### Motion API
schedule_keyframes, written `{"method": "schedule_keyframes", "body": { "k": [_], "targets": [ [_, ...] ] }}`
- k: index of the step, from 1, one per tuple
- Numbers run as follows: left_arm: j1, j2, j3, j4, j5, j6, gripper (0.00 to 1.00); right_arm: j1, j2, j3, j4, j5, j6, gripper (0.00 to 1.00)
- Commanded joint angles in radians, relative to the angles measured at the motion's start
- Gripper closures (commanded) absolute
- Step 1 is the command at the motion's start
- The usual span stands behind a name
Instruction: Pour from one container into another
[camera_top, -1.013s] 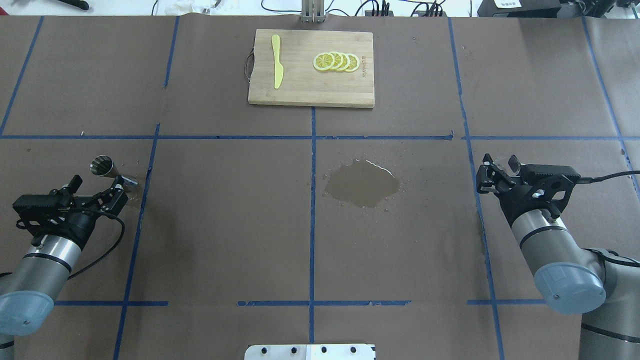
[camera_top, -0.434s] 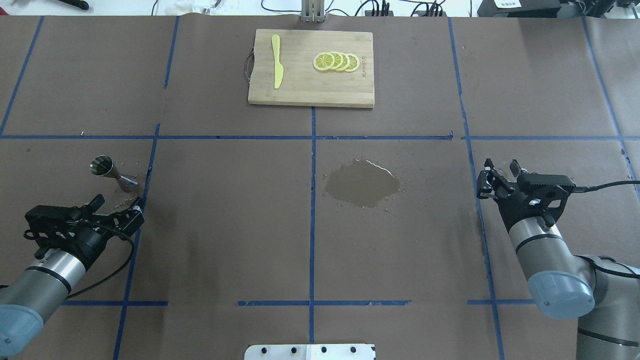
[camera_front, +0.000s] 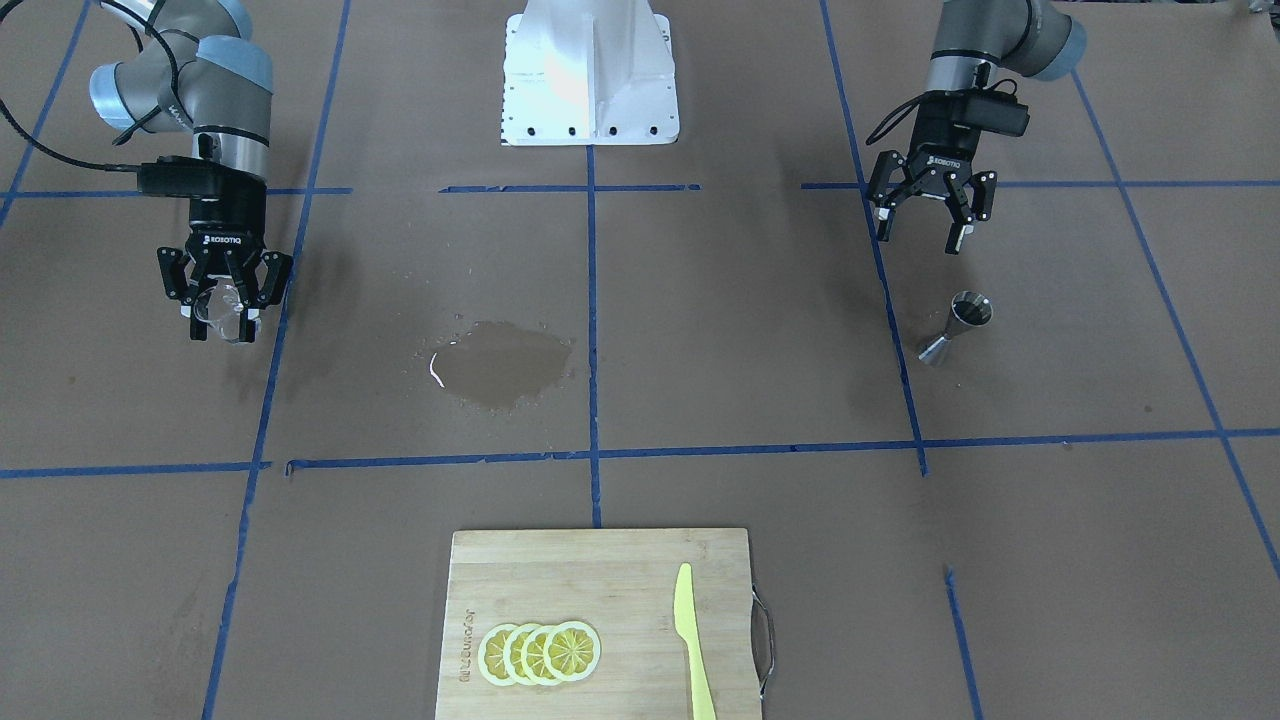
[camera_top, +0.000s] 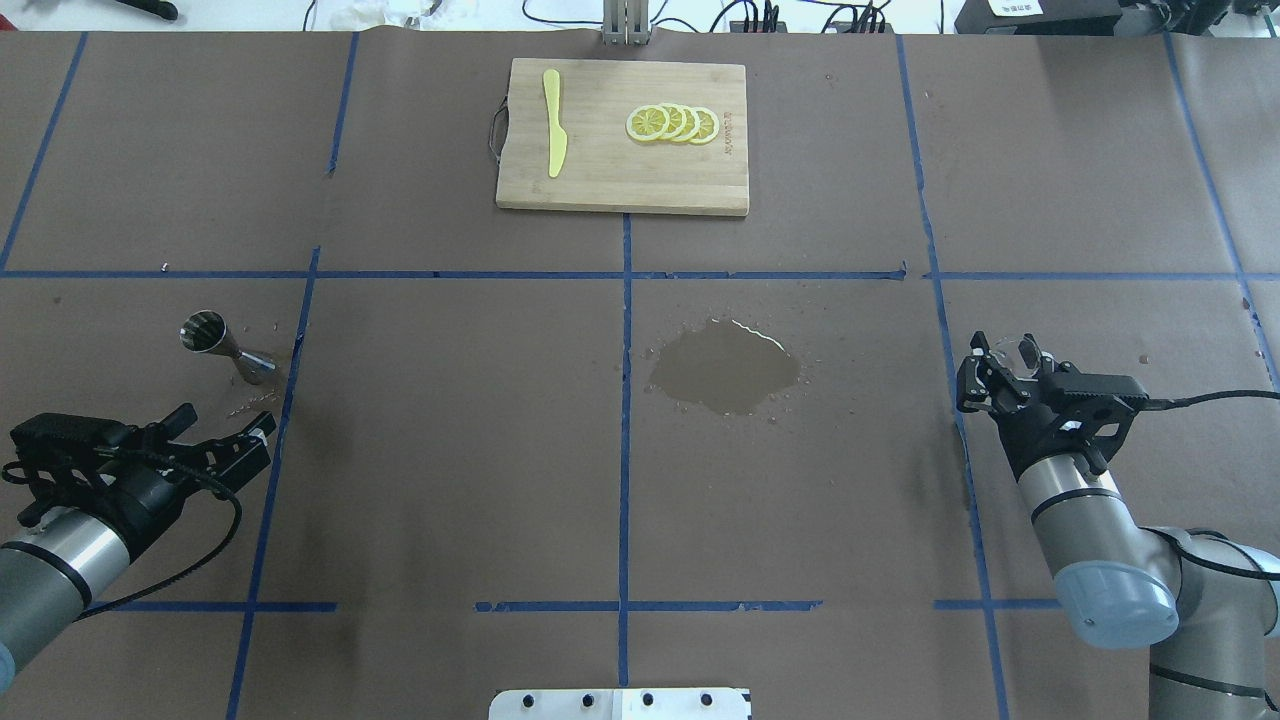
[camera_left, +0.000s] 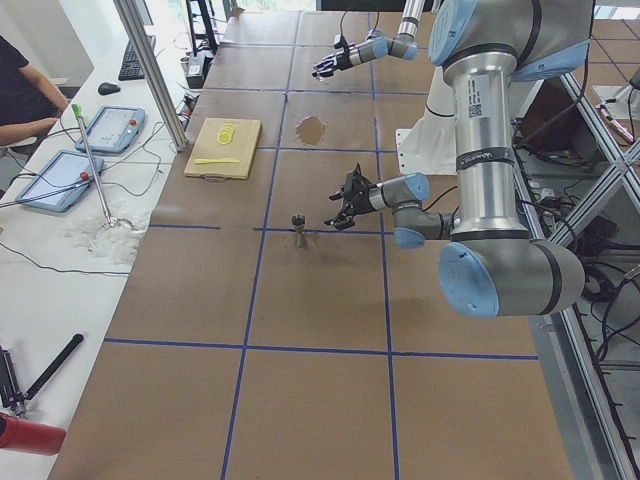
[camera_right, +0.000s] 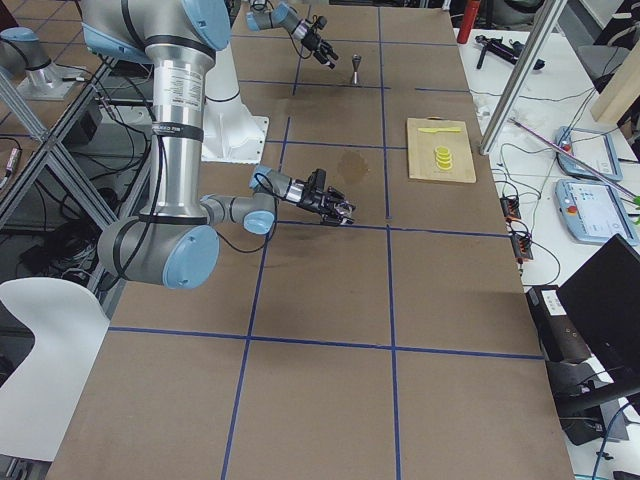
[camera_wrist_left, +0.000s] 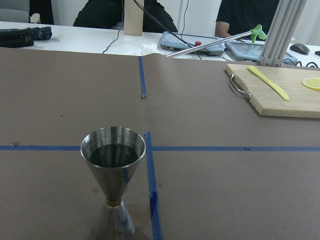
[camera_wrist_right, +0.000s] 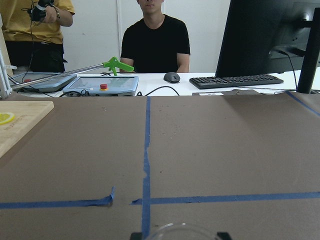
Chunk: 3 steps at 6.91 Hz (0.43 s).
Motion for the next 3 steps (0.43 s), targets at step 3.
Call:
{"method": "schedule_keyframes", "body": {
  "k": [3],
  "targets": [
    [-0.001,0.062,-0.098,0.005,-0.075,0.020,0.00,-0.063,0.001,-0.068,0.034,-0.068,0.003,1.00]
  ]
}}
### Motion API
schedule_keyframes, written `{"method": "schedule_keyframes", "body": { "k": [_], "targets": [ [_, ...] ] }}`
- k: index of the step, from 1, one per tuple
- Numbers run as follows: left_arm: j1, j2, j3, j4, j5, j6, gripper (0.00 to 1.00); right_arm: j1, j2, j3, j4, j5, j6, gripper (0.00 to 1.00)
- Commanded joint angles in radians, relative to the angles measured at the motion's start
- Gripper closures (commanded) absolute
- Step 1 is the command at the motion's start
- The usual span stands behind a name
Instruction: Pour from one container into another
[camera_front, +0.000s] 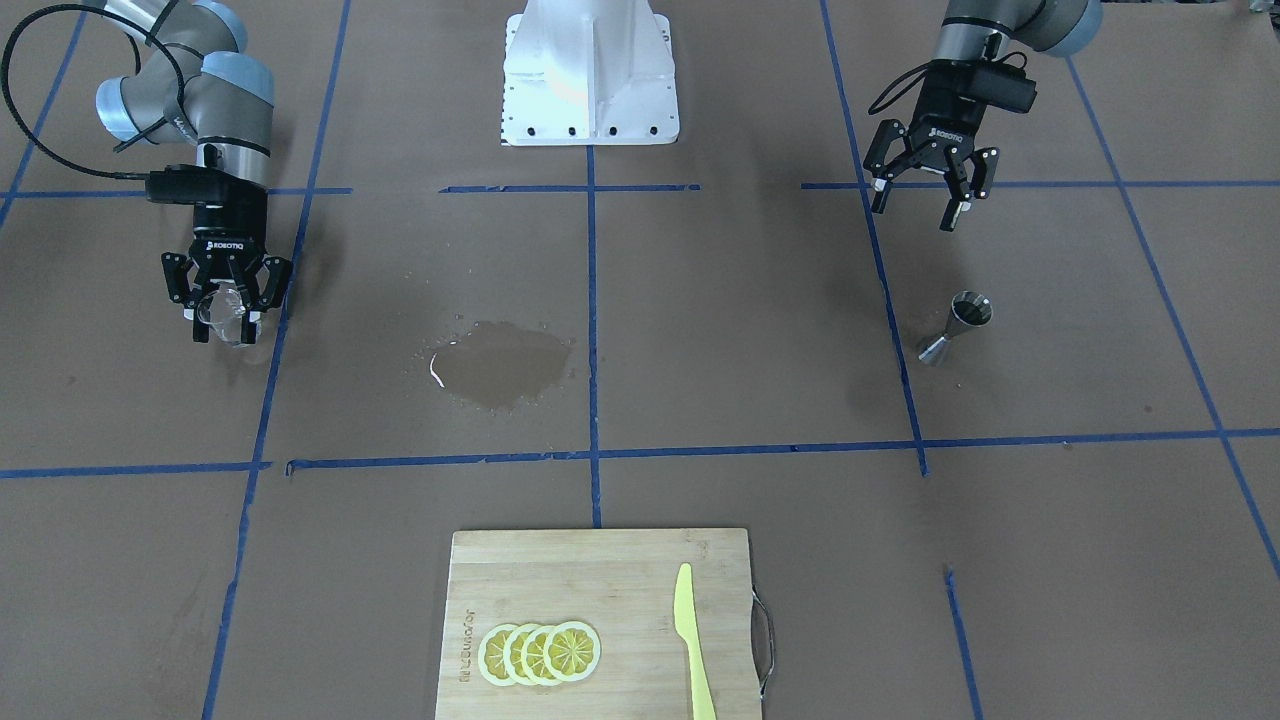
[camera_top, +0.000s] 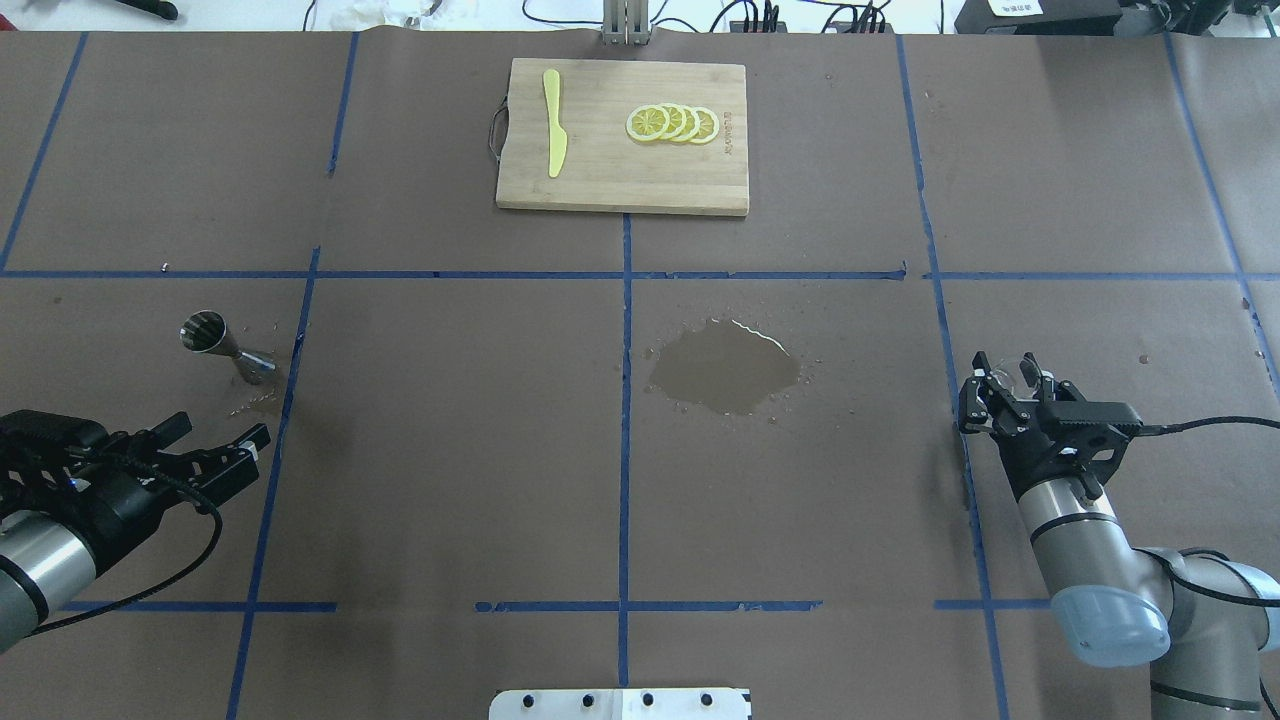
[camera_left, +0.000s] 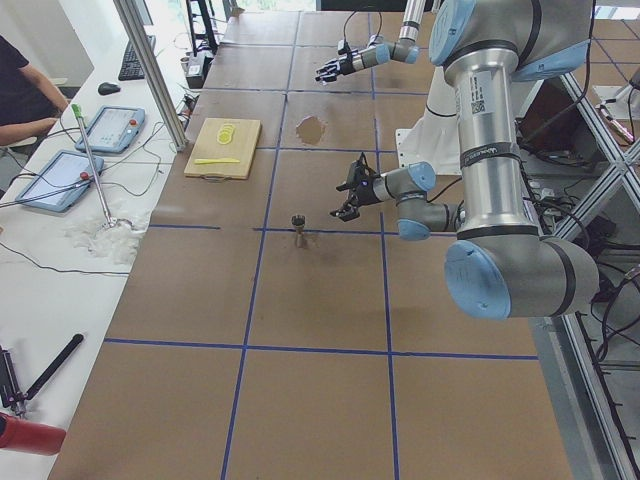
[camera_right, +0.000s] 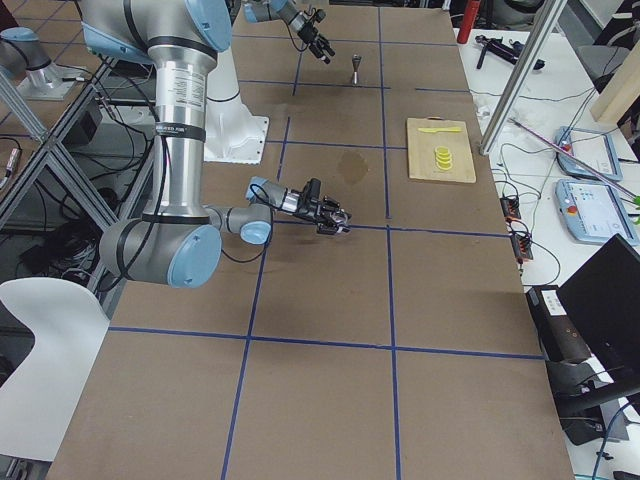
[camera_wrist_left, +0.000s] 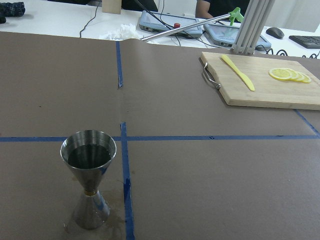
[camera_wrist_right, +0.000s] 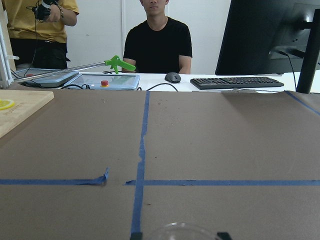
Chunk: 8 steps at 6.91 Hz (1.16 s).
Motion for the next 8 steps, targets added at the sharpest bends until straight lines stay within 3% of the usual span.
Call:
{"method": "schedule_keyframes", "body": {
  "k": [1,2,3,4,6,8],
  "targets": [
    [0.000,0.008,-0.010,0.000,-0.007,0.002,0.00,-0.024,0.000,-0.010,0.001,-0.016,0.000,1.00],
    [0.000,0.008,-0.010,0.000,-0.007,0.002,0.00,-0.033,0.000,-0.011,0.001,-0.016,0.000,0.98],
    [0.000,0.008,-0.010,0.001,-0.007,0.001,0.00,-0.039,0.002,-0.032,0.001,-0.018,0.000,0.74],
    [-0.001,0.008,-0.010,0.000,-0.007,0.002,0.00,-0.045,0.008,-0.051,0.003,-0.018,0.000,0.61],
    [-0.001,0.008,-0.012,0.001,-0.007,0.002,0.00,-0.042,0.008,-0.036,0.018,-0.024,-0.011,0.00],
    [-0.001,0.008,-0.012,0.000,-0.008,0.002,0.00,-0.040,0.005,-0.036,0.072,-0.016,-0.047,0.00]
  ]
}}
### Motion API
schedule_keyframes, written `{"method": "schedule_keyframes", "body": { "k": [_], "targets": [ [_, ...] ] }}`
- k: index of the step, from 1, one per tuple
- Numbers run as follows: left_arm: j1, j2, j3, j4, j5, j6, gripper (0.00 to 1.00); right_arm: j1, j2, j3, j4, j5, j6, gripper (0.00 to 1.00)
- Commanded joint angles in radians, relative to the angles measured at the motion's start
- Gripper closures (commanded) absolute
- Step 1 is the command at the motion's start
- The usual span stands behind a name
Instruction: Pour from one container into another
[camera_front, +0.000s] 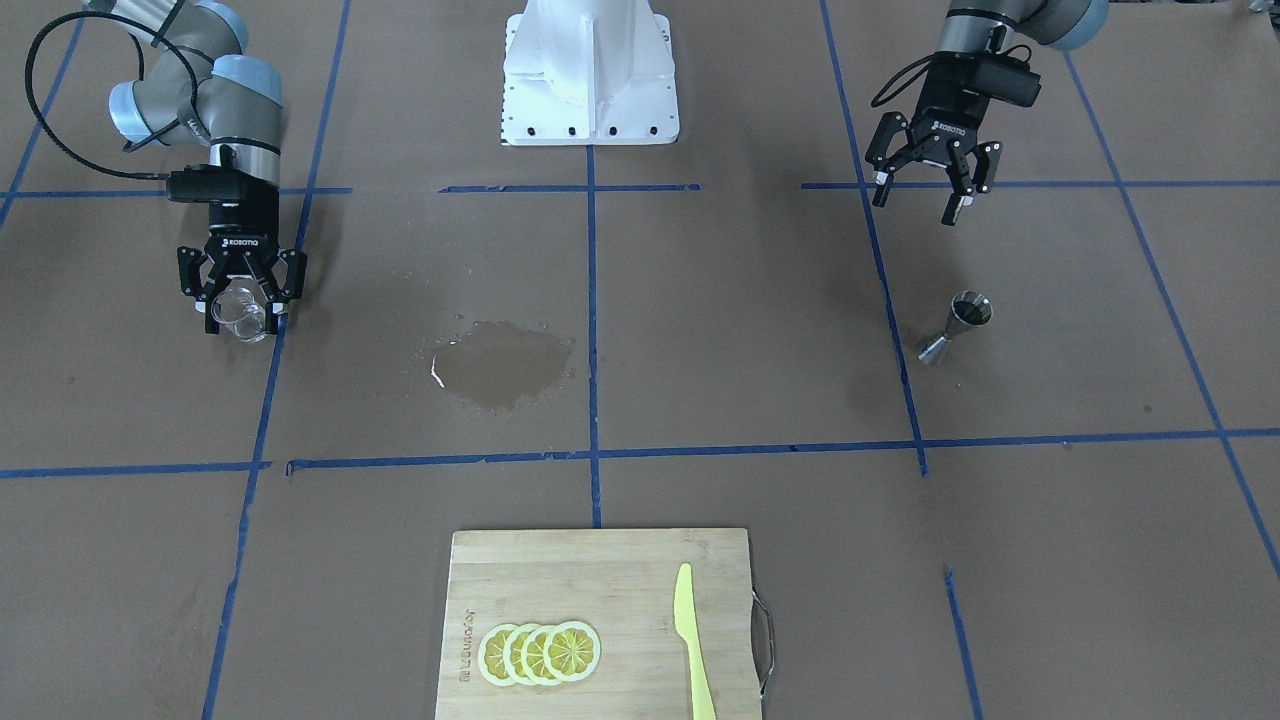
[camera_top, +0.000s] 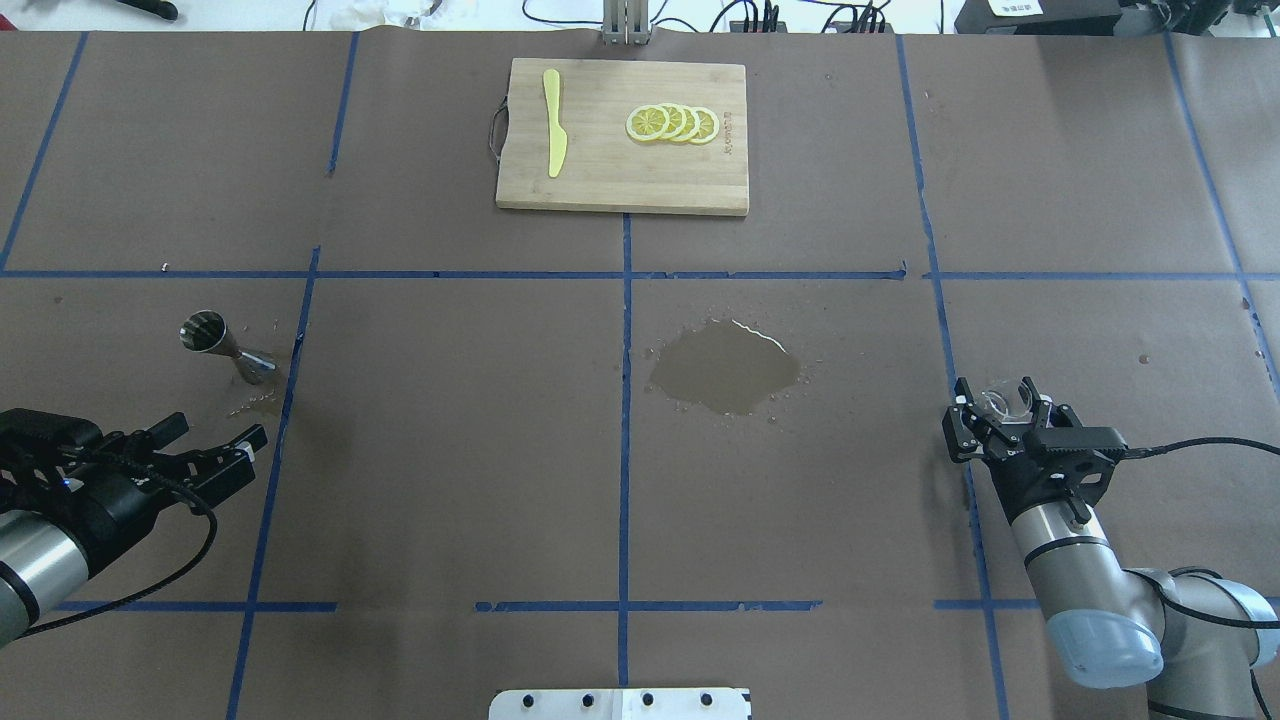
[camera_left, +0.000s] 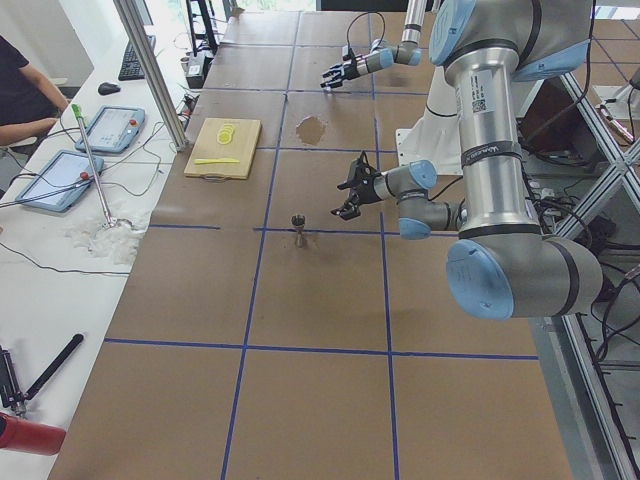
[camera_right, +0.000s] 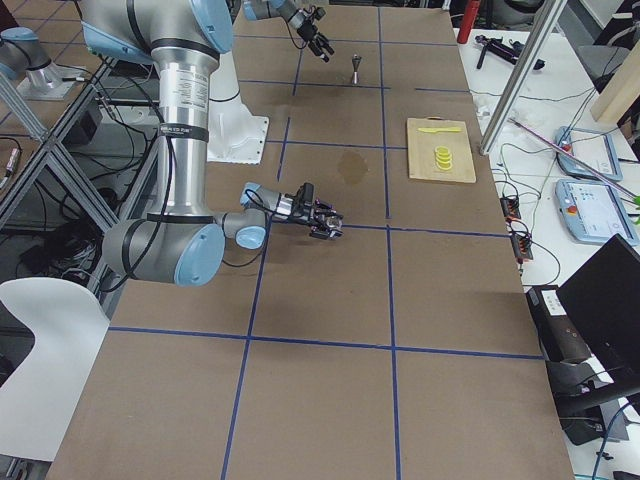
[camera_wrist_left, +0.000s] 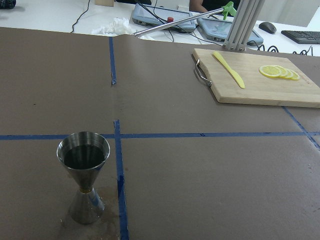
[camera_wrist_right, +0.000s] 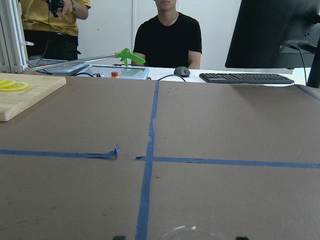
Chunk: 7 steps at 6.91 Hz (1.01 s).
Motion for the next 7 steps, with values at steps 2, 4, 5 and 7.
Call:
{"method": "schedule_keyframes", "body": {
  "k": [2,4,5,7],
  "targets": [
    [0.000,-0.002,-0.002,0.000,-0.002,0.000,0.00,0.001,-0.024,0.008,0.022,0.022,-0.084,0.00],
    [-0.002,-0.003,-0.002,-0.002,-0.004,0.000,0.00,-0.006,-0.064,0.071,0.022,0.075,-0.092,0.00],
    [-0.002,-0.005,0.000,-0.002,-0.004,0.000,0.00,-0.008,-0.116,0.134,0.022,0.141,-0.092,0.00],
    [-0.002,-0.006,-0.011,-0.002,-0.045,0.000,0.00,-0.009,-0.268,0.267,0.022,0.349,-0.092,0.00]
  ]
}}
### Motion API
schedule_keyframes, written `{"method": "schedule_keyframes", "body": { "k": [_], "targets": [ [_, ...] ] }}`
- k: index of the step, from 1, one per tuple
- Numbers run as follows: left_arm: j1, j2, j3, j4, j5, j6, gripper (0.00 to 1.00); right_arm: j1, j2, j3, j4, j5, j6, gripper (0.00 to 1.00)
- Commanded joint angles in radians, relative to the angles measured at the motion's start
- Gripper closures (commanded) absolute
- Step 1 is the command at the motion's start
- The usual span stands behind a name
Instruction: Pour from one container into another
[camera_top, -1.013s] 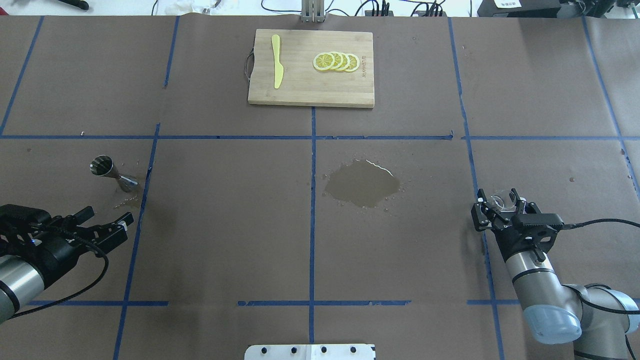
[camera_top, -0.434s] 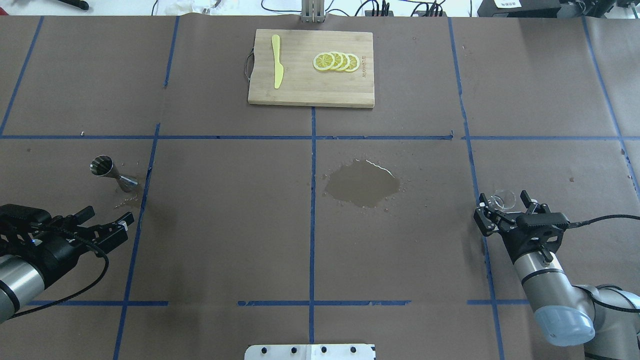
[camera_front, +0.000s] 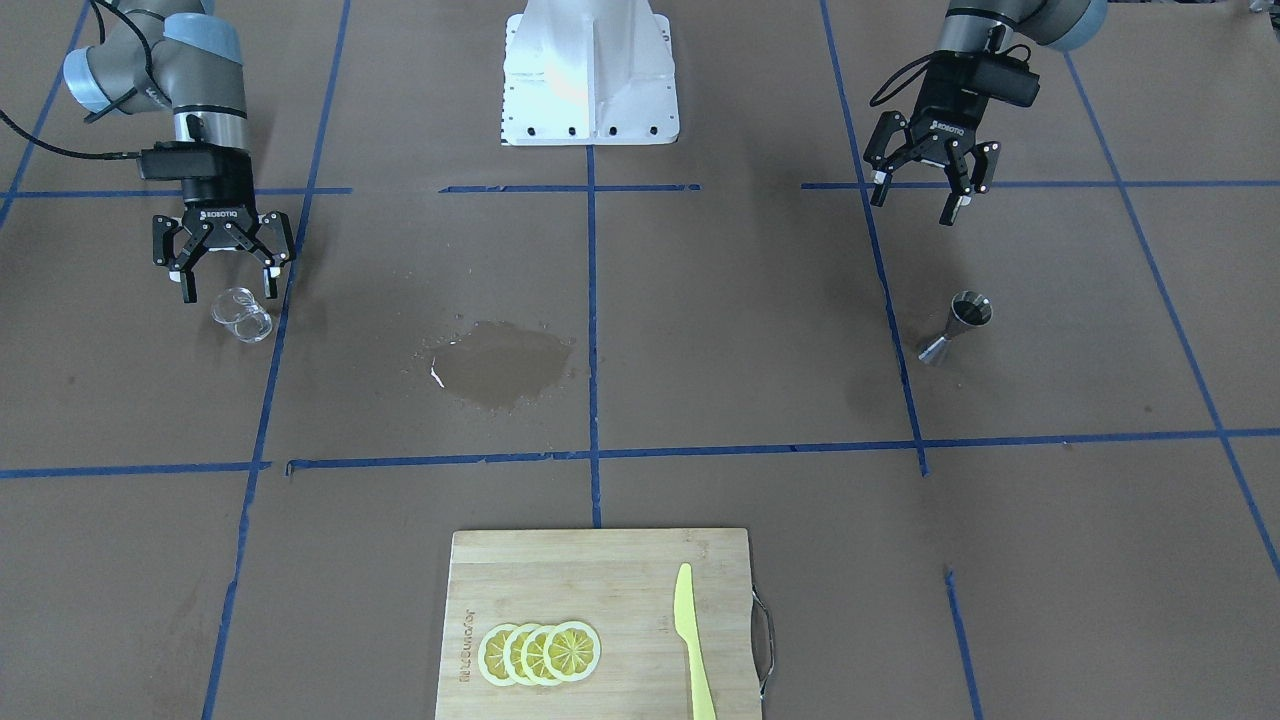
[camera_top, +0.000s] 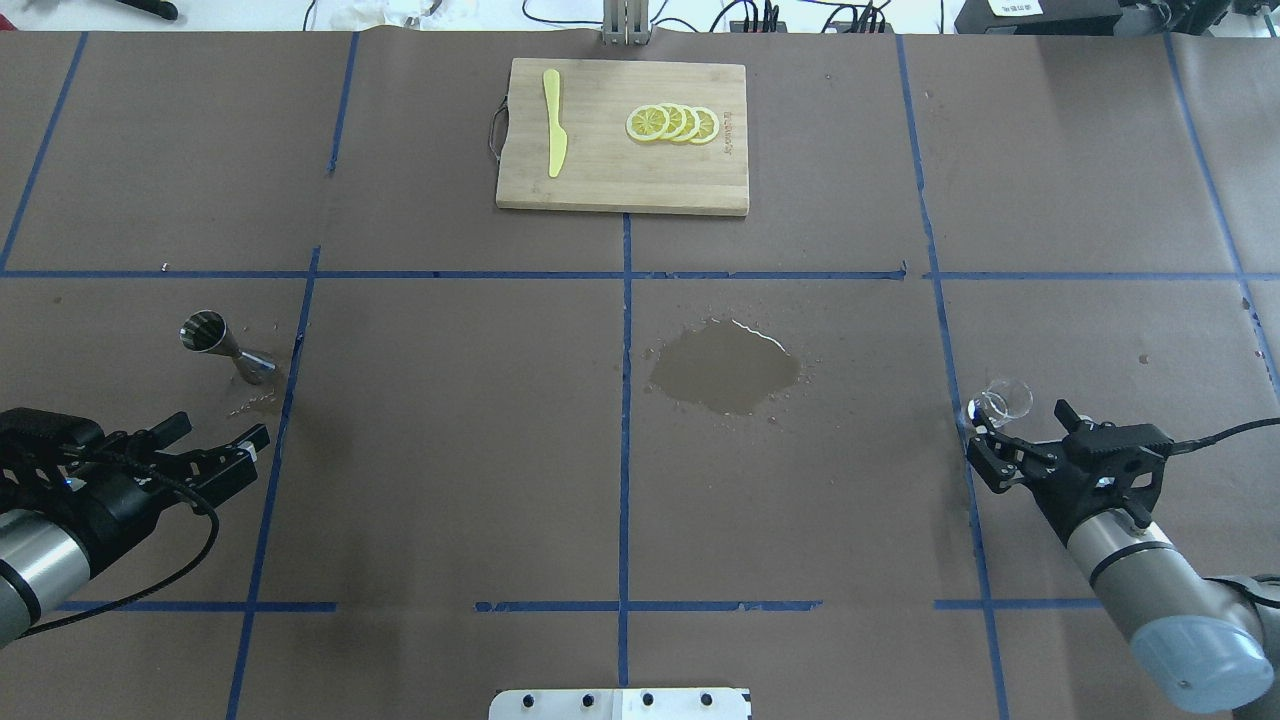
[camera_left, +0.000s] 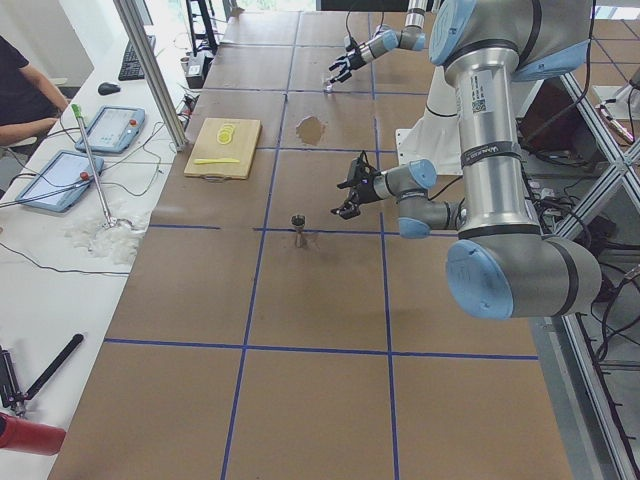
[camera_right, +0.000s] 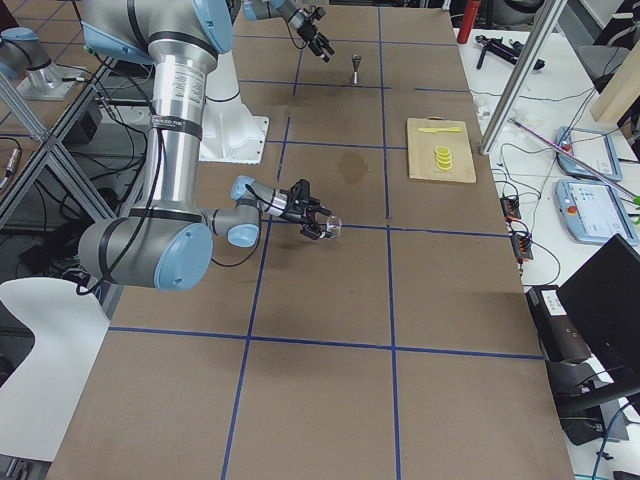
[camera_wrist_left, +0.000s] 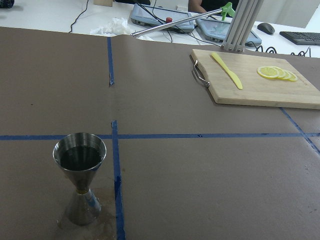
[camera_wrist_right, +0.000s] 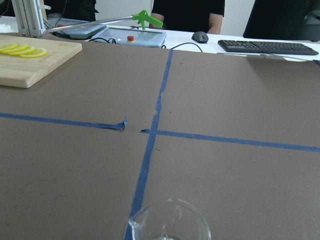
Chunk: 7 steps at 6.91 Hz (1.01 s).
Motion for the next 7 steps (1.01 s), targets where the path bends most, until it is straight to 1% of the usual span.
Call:
{"method": "schedule_keyframes", "body": {
  "k": [1,2,3,4,5,6,7],
  "targets": [
    [-0.006,0.005,-0.045,0.003,-0.094,0.009,0.00,-0.001,-0.123,0.120,-0.002,0.231,0.001,0.00],
    [-0.008,0.011,-0.086,0.008,-0.128,0.050,0.00,0.004,-0.154,0.178,-0.012,0.349,0.001,0.00],
    [-0.018,0.032,-0.124,0.033,-0.195,0.055,0.00,0.005,-0.211,0.245,-0.021,0.430,0.001,0.00],
    [-0.076,0.035,-0.163,0.093,-0.304,0.057,0.00,0.011,-0.234,0.314,-0.081,0.511,0.001,0.00],
    [-0.142,0.032,-0.201,0.182,-0.413,0.073,0.00,0.051,-0.230,0.380,-0.206,0.598,0.001,0.00],
    [-0.175,0.031,-0.212,0.211,-0.447,0.104,0.00,0.144,-0.219,0.440,-0.301,0.739,-0.002,0.00],
    [-0.210,0.034,-0.208,0.216,-0.481,0.145,0.00,0.216,-0.211,0.463,-0.340,0.854,-0.005,0.00]
  ]
}}
